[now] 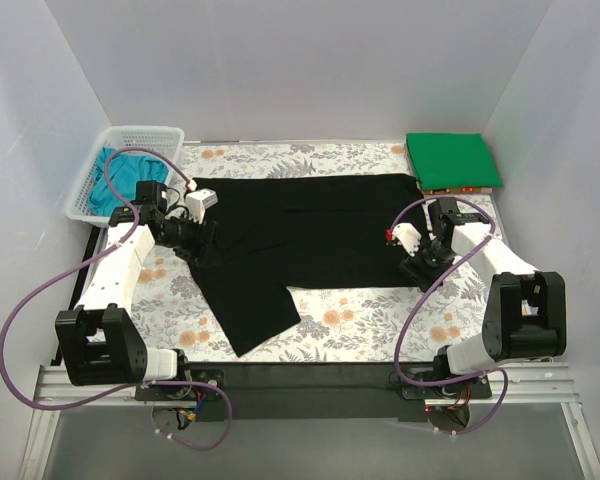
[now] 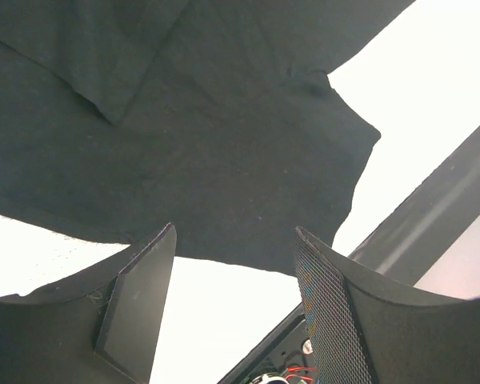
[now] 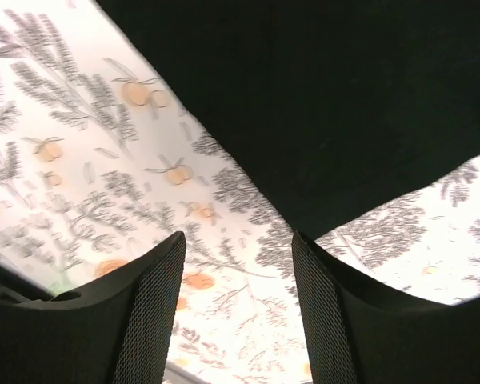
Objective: Fold and stack the t-shirts
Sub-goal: Fold the tshirt
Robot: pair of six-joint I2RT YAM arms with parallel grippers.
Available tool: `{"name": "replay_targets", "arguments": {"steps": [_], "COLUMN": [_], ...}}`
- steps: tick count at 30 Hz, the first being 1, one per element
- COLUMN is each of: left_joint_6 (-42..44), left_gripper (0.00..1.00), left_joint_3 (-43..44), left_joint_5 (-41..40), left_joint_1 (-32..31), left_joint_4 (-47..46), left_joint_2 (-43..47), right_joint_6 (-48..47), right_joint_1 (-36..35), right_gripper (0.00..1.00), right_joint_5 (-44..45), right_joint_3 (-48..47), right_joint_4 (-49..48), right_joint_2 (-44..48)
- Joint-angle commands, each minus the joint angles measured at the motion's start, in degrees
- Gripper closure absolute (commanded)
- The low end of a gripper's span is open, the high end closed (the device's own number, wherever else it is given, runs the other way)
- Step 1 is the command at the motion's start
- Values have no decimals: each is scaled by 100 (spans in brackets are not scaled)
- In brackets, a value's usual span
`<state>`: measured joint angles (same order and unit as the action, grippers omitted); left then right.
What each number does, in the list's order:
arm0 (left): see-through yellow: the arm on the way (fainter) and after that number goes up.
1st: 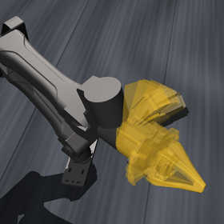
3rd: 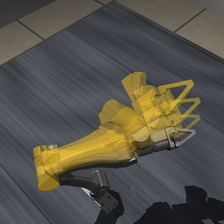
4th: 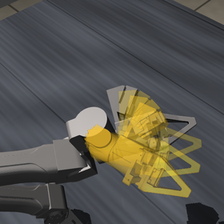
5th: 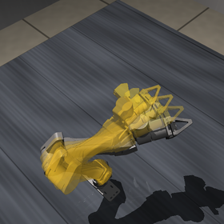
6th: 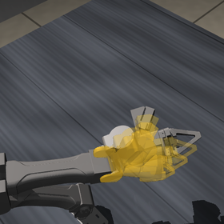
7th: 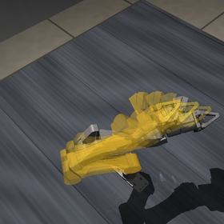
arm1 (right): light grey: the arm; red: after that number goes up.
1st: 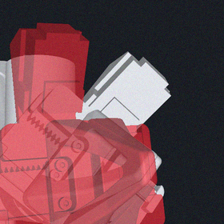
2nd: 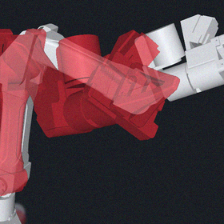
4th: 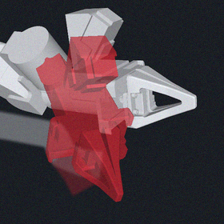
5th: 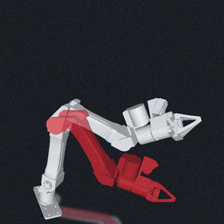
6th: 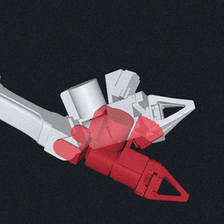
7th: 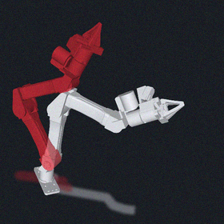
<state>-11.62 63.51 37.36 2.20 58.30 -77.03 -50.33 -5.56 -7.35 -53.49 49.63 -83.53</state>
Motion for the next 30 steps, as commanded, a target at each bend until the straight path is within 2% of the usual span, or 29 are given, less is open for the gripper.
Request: {"name": "replay_targets", "arguments": {"steps": [1,5,22,28,30], "left_joint_6": [89,116,54,2,10], "left_gripper": [41,42,42,42,42], "left_joint_3": [-102,-216,-260,-312,-348], "left_joint_5": [201,96,17,-115,-238], "left_joint_1": [18,26,18,9,18], "left_joint_4": [32,14,-82,-144,-205], "left_joint_2": [162,136,22,13,31], "right_joint_6": [-364,-390,-619,-575,-584], "right_joint_1": [99,169,363,380,424], "right_gripper": [39,41,55,58,64], "right_joint_5": [340,481,683,709,718], "right_joint_3": [164,348,638,779,814], "right_joint_4": [-550,-937,-1130,-1446,-1508], "right_joint_2": [30,-164,-67,-383,-489]}}
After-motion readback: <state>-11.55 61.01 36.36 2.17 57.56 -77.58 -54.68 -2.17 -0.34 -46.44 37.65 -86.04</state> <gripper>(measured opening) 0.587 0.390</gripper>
